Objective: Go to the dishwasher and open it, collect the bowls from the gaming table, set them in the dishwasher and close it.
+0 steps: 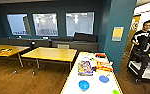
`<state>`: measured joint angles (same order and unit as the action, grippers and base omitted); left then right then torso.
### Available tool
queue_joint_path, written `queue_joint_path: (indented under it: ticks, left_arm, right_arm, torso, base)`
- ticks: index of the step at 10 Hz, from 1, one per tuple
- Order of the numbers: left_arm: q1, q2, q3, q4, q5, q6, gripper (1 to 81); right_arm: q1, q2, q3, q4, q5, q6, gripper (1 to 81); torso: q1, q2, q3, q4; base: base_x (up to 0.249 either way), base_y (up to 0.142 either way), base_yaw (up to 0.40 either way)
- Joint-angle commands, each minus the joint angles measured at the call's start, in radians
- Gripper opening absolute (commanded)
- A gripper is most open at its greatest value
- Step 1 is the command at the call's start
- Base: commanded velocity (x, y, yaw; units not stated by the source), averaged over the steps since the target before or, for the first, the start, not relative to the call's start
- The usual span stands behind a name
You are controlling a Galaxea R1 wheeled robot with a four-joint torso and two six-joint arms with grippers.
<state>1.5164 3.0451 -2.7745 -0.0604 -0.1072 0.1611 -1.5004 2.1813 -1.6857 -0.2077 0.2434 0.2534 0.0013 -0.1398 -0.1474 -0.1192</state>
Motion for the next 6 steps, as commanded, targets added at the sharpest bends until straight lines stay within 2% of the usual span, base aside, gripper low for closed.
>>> queue_joint_path:
  ticks: [1,2,4,6]
  left_arm:
    - [-0.047,0.005,0.001,-0.004,0.046,0.005,81.1]
    - [-0.048,0.006,0.001,-0.006,0.047,0.005,81.1]
    - [-0.046,0.005,0.001,-0.006,0.047,0.005,81.1]
    - [-0.048,0.009,0.001,-0.004,0.047,0.005,81.1]
  right_arm:
    - [0.171,-0.369,0.345,0.008,0.005,0.050,81.1]
    - [0.221,-0.418,0.382,0.011,-0.006,0.050,81.1]
    - [0.307,-0.519,0.440,0.025,-0.035,0.053,81.1]
    - [0.402,-0.567,0.488,0.030,-0.116,0.053,81.1]
  torso:
    - [0.000,0.000,0.000,0.000]
    - [0.000,0.000,-0.048,0.000]
    - [0.000,0.000,-0.103,0.000]
    - [-0.001,0.000,-0.163,0.000]
  base:
    - [0.000,0.000,0.000]
    - [0.000,0.000,0.000]
    - [0.000,0.000,0.000]
    - [0.000,0.000,0.000]
